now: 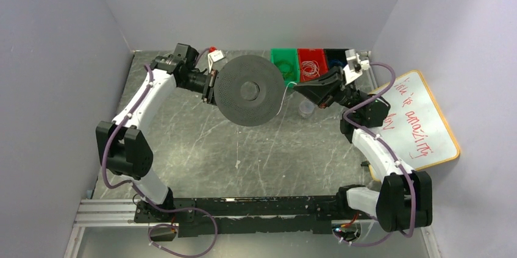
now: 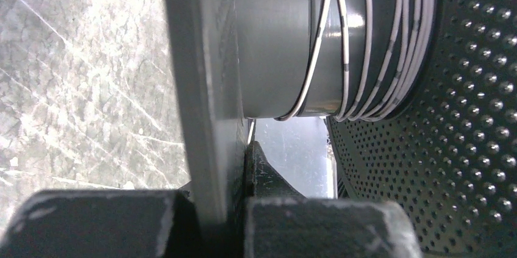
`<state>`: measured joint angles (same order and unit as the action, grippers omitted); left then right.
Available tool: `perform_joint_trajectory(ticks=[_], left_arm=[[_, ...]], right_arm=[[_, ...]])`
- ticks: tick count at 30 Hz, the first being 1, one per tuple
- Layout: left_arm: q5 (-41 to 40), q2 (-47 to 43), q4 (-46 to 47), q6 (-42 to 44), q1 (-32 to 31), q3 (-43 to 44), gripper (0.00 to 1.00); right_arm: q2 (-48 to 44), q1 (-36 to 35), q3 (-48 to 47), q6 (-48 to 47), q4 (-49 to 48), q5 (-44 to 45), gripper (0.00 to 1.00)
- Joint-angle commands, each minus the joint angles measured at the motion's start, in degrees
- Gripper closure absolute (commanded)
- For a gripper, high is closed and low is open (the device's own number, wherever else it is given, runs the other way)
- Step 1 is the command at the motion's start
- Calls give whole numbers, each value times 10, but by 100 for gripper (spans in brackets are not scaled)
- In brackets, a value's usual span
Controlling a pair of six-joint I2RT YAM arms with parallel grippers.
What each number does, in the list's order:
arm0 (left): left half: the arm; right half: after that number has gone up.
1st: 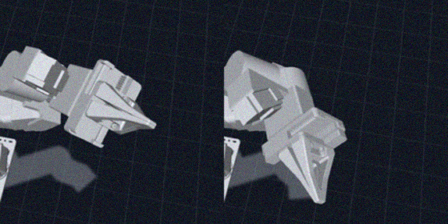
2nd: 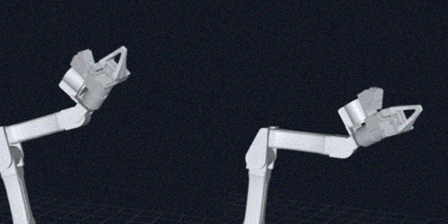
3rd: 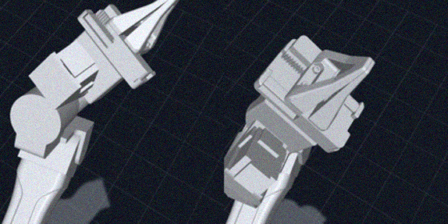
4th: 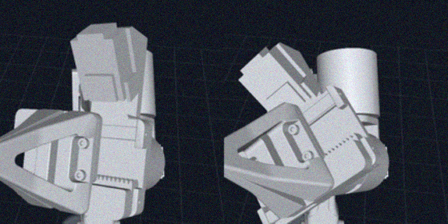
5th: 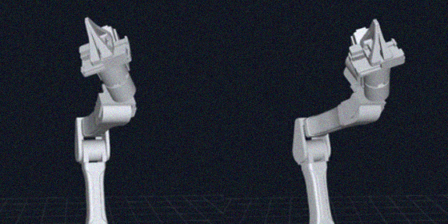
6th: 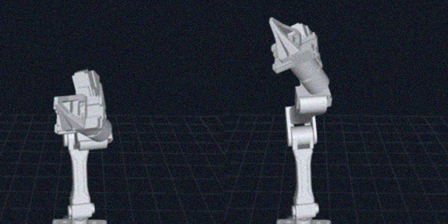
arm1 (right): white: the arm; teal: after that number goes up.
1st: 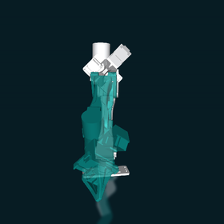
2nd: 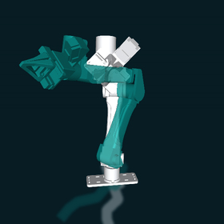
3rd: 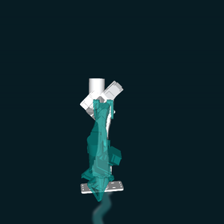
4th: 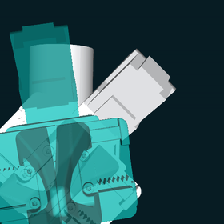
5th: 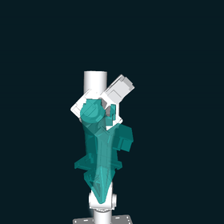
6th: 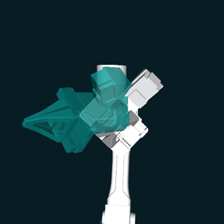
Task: Wrap the cables
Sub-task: Wrap the cable around the cable reel.
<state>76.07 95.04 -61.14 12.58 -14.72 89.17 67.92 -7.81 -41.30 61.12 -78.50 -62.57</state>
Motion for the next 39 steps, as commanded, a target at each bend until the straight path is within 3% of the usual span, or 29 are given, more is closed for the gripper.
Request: perform_joint_trajectory(ticks=[1, 6, 8, 15, 21, 26, 31, 39], left_arm=[[70, -43, -14, 41, -3, 7, 98], [1, -40, -91, 126, -42, 38, 98], [-33, -46, -74, 118, -60, 38, 98], [-203, -66, -30, 93, -108, 54, 98], [-332, -58, -64, 134, -181, 97, 98], [-447, -47, -77, 155, -241, 110, 98], [-414, -45, -93, 174, -251, 119, 98], [-313, -28, -150, 214, -251, 150, 98]], right_arm=[[-12, 32, -8, -8, 10, 58, 100], [-11, 60, -43, -43, 129, 75, 100], [-8, 61, -64, -65, 180, 79, 100], [17, 54, -83, -8, 109, 39, 100], [50, 7, -60, 57, -72, 3, 100], [42, -22, -70, -21, -26, 1, 100], [13, -61, -44, -97, -26, -16, 100], [32, -87, -13, -30, -191, -44, 100]])
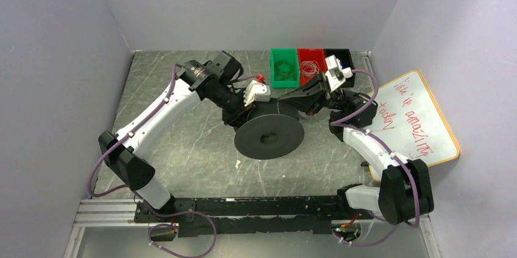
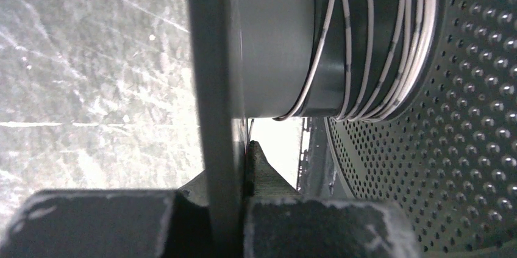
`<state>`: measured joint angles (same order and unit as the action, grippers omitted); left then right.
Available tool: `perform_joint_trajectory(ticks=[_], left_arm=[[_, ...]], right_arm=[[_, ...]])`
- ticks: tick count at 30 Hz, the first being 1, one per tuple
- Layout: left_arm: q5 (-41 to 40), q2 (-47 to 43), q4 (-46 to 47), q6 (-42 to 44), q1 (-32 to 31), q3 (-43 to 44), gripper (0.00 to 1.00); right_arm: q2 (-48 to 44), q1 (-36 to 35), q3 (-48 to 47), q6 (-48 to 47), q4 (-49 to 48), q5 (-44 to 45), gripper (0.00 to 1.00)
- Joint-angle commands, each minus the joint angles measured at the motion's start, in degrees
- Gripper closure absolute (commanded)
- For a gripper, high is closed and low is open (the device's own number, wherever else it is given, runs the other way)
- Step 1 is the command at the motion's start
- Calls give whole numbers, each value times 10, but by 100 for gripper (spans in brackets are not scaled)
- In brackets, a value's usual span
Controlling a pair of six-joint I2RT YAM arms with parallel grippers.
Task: Wrap the cables
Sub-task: Wrap the cable around the cable reel.
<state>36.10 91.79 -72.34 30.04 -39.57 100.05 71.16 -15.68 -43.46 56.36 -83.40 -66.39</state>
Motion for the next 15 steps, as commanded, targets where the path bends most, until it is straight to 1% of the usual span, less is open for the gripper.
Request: perform_joint_trajectory(ticks=[1, 3, 8, 15], left_arm=[[99, 8, -46, 43, -3, 44, 98], [125, 15, -63, 54, -2, 52, 98], [160, 24, -80, 64, 1, 62, 98], [233, 44, -105, 74, 24, 77, 98]], right_arm=[[-1, -9, 11, 12, -141, -6, 100], [-4, -9, 16, -1, -140, -11, 100], [-13, -13, 33, -15, -143, -23, 100], [-29, -18, 52, -72, -110, -49, 100]])
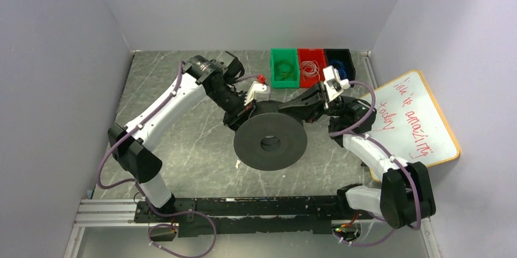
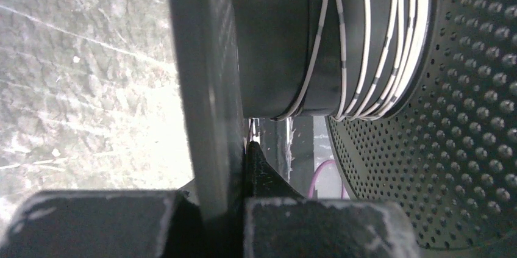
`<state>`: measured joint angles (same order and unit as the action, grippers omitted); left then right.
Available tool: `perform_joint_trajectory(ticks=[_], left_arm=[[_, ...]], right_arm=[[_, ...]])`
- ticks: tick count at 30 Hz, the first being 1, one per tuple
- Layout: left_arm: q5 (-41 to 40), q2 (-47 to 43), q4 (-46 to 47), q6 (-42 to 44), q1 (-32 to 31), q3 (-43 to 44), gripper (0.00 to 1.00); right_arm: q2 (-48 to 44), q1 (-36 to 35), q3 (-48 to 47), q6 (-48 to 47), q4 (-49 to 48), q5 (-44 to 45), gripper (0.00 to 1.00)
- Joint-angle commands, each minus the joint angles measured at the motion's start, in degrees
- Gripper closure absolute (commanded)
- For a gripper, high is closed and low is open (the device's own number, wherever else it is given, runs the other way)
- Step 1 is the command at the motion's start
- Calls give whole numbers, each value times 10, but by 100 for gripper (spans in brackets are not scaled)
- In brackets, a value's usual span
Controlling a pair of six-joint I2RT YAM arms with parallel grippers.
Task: Wrap the cables
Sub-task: Wrap the cable around the cable reel.
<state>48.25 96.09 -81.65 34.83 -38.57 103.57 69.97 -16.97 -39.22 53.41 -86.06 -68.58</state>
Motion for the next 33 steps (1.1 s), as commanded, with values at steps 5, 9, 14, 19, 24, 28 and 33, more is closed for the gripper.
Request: perform_joint_trajectory(ticks=[5, 9, 14, 19, 24, 28, 33], left_arm=[[151, 4, -30, 40, 27, 45, 98], [168, 3, -36, 46, 30, 39, 98], [200, 4, -48, 61, 33, 32, 98], [222, 12, -70, 80, 36, 36, 98], [267, 19, -137, 146, 49, 51, 98], [291, 10, -148, 174, 51, 33, 98], [302, 0, -148, 185, 52, 18, 98]], right_arm=[[-3, -6, 16, -46, -94, -31, 100], [12, -7, 11, -28, -119, -30, 100], [15, -7, 10, -40, -107, -22, 100], [21, -6, 9, -38, -113, -15, 100], [24, 0, 11, -34, -121, -13, 100], [17, 6, 7, -22, -121, -9, 100], [4, 22, 8, 4, -121, 0, 100]])
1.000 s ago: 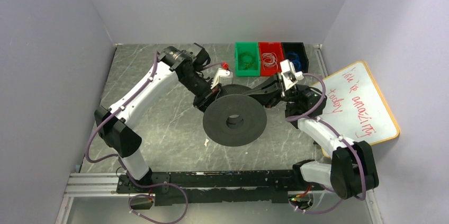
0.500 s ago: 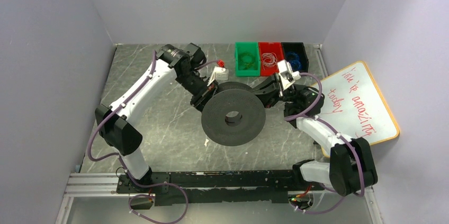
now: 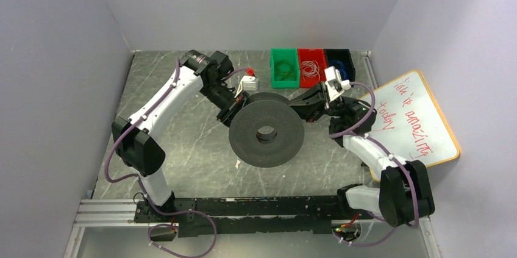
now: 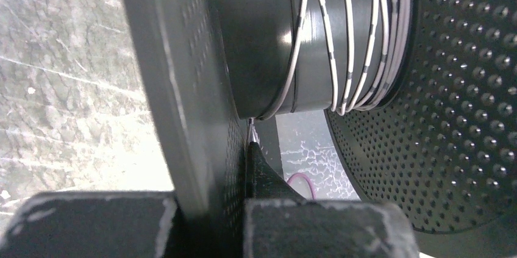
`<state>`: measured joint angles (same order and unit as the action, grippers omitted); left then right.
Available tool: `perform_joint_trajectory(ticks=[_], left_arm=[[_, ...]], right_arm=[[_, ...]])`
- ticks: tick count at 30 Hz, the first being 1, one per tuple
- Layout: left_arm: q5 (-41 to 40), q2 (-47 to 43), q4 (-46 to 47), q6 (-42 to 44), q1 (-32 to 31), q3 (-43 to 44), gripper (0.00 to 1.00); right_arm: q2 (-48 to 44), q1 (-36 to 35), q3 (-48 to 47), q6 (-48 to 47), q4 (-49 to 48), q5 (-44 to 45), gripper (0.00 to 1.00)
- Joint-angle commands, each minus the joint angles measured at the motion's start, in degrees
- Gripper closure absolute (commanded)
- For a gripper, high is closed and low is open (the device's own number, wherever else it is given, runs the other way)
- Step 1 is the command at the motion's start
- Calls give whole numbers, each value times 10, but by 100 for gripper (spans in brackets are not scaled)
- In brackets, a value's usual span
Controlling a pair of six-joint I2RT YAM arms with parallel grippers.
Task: Wrap the cables
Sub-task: Wrap the cable around the cable reel, then place the cable reel at the center of the board.
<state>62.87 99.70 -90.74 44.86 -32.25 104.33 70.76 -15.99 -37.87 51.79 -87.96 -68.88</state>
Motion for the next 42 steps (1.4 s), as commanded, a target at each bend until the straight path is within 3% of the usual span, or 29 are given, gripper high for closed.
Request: perform_joint_trajectory(ticks=[1, 6, 8, 10, 13, 16, 19, 24, 26, 28, 30, 31, 34, 42], left_arm=[[157, -37, -57, 85, -11, 9, 98], [160, -34, -57, 85, -11, 8, 98], [157, -32, -54, 84, -10, 11, 98], [152, -31, -23, 43, -3, 13, 98], [155, -36, 30, -13, 23, 5, 98], [153, -44, 66, -47, 46, -11, 98], [137, -61, 113, -89, 57, -38, 98], [81, -94, 224, -185, 83, -102, 98], [4, -110, 290, -244, 92, -139, 98], [-47, -126, 342, -279, 104, -178, 98], [-60, -137, 388, -319, 124, -221, 98], [-60, -137, 404, -331, 134, -235, 98], [-48, -128, 452, -370, 161, -272, 98], [23, -15, 492, -436, 236, -284, 98]], right_arm=[[-4, 13, -5, 20, -102, 1, 99], [4, 13, -8, 24, -102, -2, 93], [5, 13, -12, 27, -102, -6, 86], [3, 13, -17, 32, -102, -15, 65], [-2, 16, -26, 39, -101, -28, 44], [-5, 31, -38, 53, -101, -29, 16], [-4, 56, -51, 61, -88, -32, 2], [-17, 103, -63, 27, -2, -17, 1], [-36, 118, -65, -31, 88, -5, 1], [-64, 124, -74, -144, 252, 22, 1], [-93, 124, -99, -318, 487, 72, 1], [-98, 124, -118, -363, 543, 90, 1], [-96, 127, -132, -408, 602, 124, 1], [-84, 127, -127, -404, 599, 128, 1]])
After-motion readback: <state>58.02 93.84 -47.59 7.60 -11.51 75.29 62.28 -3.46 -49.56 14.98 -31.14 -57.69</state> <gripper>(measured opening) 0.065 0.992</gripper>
